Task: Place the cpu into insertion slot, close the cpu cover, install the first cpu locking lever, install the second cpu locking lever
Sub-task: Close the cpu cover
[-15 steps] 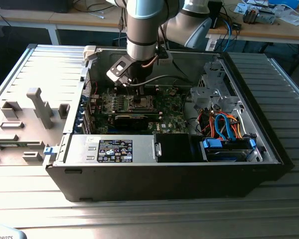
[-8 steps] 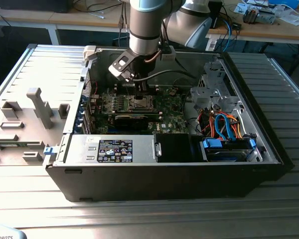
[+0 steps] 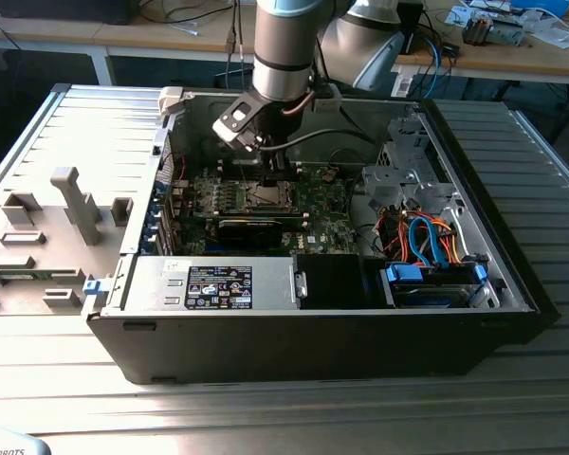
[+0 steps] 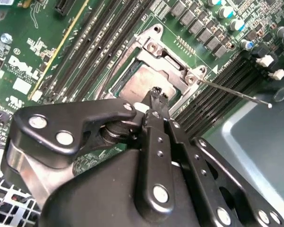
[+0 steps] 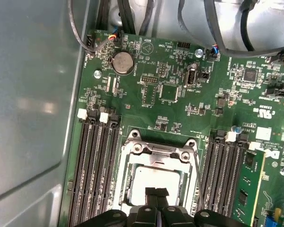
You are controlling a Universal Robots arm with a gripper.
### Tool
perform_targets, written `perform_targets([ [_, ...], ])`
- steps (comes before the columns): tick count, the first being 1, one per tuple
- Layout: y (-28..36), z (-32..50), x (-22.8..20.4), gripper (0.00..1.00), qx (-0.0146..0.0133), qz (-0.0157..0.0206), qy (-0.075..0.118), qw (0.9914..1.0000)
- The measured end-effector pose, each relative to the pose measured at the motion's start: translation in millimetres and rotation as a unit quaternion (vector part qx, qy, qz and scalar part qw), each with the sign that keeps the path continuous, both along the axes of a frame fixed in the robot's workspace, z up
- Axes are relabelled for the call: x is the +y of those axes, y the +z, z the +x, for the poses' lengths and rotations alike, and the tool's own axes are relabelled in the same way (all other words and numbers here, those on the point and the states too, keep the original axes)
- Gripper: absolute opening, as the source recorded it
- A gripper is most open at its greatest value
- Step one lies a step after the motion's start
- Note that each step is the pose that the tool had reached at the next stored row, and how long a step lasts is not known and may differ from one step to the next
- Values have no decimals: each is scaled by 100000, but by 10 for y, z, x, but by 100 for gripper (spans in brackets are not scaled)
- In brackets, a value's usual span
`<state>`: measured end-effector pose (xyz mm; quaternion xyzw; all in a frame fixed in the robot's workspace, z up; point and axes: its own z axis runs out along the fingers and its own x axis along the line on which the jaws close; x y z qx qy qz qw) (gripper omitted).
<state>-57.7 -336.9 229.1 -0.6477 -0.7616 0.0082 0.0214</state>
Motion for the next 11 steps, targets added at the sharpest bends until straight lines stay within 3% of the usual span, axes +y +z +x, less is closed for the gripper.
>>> perform_targets([
  [3, 108, 3, 0, 11, 1, -1, -6, 100000],
  [7, 304, 3, 0, 11, 1, 1, -4, 100000],
  [11, 349, 3, 0, 11, -8, 17, -3, 100000],
])
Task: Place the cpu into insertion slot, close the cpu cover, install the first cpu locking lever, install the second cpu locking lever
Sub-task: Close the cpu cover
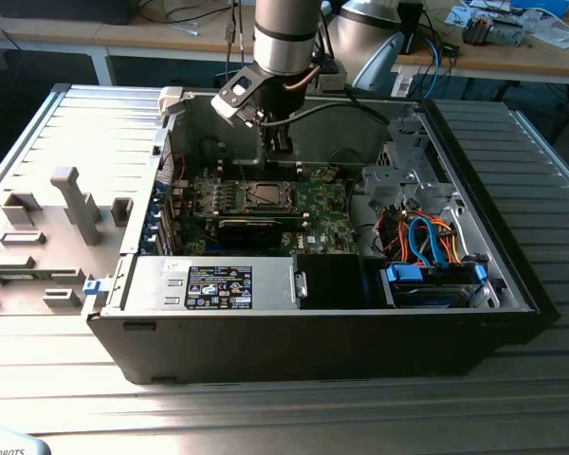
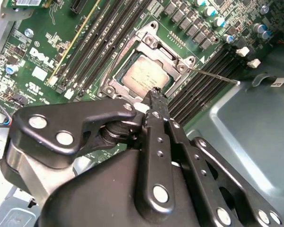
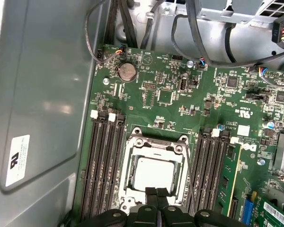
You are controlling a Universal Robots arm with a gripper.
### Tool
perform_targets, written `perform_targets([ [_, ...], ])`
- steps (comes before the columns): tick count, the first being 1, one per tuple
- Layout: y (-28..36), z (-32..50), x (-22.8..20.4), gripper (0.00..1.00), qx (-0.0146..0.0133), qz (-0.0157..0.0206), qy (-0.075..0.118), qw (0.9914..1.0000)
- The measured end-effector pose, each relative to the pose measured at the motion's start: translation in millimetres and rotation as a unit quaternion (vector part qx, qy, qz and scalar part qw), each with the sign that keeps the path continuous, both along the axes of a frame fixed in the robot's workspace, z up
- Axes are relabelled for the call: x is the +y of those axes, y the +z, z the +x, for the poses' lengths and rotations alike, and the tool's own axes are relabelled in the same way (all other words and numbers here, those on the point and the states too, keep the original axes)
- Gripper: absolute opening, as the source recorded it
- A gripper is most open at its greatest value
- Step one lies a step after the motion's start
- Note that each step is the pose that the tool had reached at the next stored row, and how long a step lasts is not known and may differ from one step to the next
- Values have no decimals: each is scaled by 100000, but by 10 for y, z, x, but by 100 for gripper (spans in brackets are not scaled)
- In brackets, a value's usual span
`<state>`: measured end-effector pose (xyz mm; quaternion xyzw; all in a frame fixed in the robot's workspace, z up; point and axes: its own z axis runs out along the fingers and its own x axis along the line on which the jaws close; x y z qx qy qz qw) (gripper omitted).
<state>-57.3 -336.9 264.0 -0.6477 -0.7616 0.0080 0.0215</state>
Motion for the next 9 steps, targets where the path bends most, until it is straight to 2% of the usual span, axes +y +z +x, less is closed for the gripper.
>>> perform_targets([
  [9, 5, 0, 0, 11, 7, -11, 2, 100000],
])
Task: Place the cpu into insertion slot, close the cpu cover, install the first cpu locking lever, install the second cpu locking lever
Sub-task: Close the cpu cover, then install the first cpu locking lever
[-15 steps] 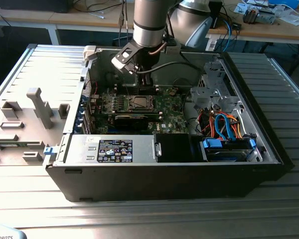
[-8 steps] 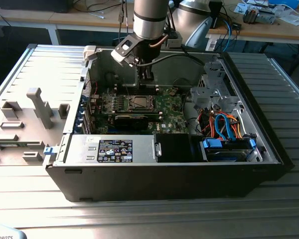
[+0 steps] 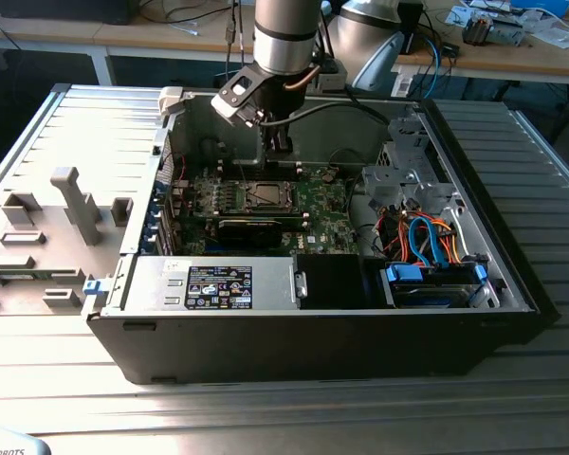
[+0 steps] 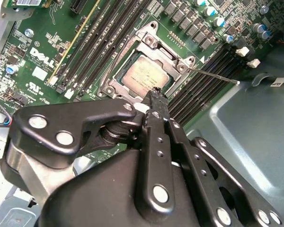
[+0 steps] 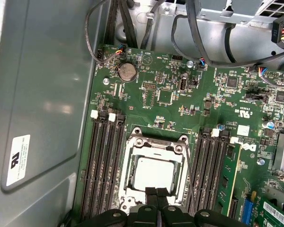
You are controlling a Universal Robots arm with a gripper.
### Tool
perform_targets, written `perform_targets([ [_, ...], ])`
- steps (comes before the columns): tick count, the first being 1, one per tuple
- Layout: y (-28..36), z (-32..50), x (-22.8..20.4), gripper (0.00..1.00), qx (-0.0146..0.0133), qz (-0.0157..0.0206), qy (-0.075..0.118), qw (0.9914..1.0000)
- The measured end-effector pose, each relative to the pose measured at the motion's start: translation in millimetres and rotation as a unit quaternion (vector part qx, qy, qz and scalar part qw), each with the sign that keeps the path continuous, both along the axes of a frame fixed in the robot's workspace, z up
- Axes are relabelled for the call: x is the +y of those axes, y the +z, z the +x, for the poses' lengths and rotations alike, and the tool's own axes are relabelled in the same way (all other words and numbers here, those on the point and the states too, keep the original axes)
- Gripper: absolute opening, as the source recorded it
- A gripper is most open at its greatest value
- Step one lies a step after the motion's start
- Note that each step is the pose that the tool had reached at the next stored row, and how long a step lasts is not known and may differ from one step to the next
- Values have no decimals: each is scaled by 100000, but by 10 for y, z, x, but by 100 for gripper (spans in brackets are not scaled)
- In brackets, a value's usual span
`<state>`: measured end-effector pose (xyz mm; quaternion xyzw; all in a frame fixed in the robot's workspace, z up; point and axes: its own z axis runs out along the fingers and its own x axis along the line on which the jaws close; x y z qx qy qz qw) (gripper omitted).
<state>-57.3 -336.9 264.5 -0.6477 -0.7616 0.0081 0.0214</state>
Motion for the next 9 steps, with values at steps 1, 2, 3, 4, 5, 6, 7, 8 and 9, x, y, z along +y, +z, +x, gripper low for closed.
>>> perform_targets([
  [1, 0, 0, 0, 11, -2, 0, -1, 100000],
  [2, 1, 0, 0, 11, 0, 1, -4, 100000],
  [3, 2, 0, 0, 11, 0, 0, -3, 100000],
  [4, 2, 0, 0, 11, 2, 0, 6, 100000],
  [5, 2, 0, 0, 11, 0, 2, 98, 100000],
  [6, 2, 0, 0, 11, 3, -2, 267, 100000],
  [7, 3, 0, 0, 11, 4, -6, 685, 99998],
  [8, 3, 0, 0, 11, 5, -6, 1439, 99990],
  [9, 2, 0, 0, 11, 3, -2, 1995, 99980],
])
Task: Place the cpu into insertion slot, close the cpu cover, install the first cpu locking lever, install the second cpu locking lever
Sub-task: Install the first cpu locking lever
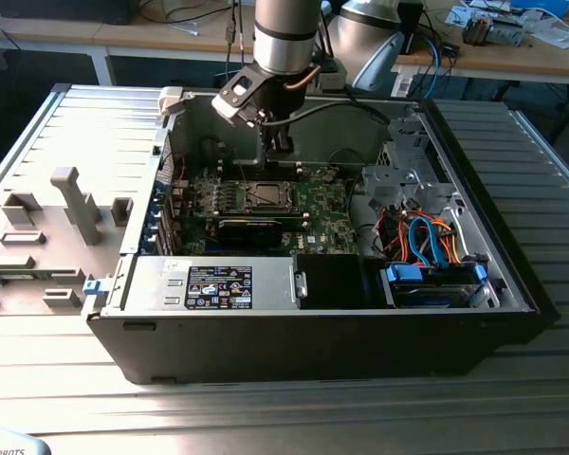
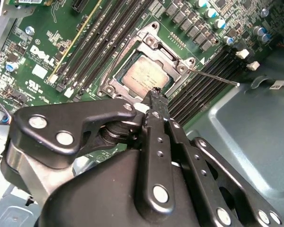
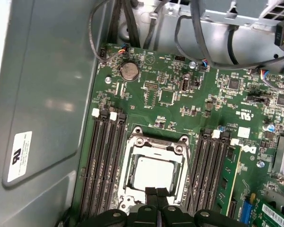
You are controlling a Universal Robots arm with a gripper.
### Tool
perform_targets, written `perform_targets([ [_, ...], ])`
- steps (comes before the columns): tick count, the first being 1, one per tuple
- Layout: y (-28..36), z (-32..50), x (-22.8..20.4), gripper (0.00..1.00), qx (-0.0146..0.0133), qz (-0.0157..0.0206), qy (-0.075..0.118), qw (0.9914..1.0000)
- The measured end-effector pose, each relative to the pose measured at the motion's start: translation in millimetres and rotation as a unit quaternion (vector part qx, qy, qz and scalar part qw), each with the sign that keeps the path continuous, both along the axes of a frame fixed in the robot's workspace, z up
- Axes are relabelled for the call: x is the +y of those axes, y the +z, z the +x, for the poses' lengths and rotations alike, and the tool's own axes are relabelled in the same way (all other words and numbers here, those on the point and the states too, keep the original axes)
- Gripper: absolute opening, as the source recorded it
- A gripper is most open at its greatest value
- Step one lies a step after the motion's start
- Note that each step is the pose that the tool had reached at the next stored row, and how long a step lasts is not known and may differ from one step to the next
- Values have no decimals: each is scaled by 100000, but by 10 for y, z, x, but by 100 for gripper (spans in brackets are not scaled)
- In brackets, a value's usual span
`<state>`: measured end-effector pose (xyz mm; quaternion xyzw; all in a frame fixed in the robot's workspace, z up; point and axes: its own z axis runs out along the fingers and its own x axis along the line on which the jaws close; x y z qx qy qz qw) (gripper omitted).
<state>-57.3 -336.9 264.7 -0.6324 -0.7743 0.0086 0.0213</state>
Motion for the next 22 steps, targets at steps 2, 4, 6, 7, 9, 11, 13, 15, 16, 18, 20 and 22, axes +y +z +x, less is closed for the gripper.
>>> perform_targets([
  [2, 0, 0, 0, 11, -3, 3, 2317, 99973],
  [4, 0, 0, 0, 11, -1, 3, 3597, 99935],
  [6, 0, 0, 0, 11, -2, 2, 4854, 99882],
  [7, -1, 0, 0, 11, -6, 5, 5923, 99824],
  [9, 0, 0, 0, 11, -3, 3, 7485, 99720],
  [11, 0, 0, 0, 11, -2, 3, 9045, 99590],
  [13, 0, 0, 0, 11, -2, 0, 11054, 99387],
  [15, -1, 0, 0, 11, -5, 5, 12400, 99228],
  [16, 0, 0, 0, 11, -2, 0, 12792, 99178],
  [18, 0, 0, 0, 11, -4, 1, 13905, 99029],
  [20, 0, 0, 0, 11, -2, 1, 14570, 98933],
  [22, 0, 0, 0, 11, -1, -1, 15423, 98804],
])
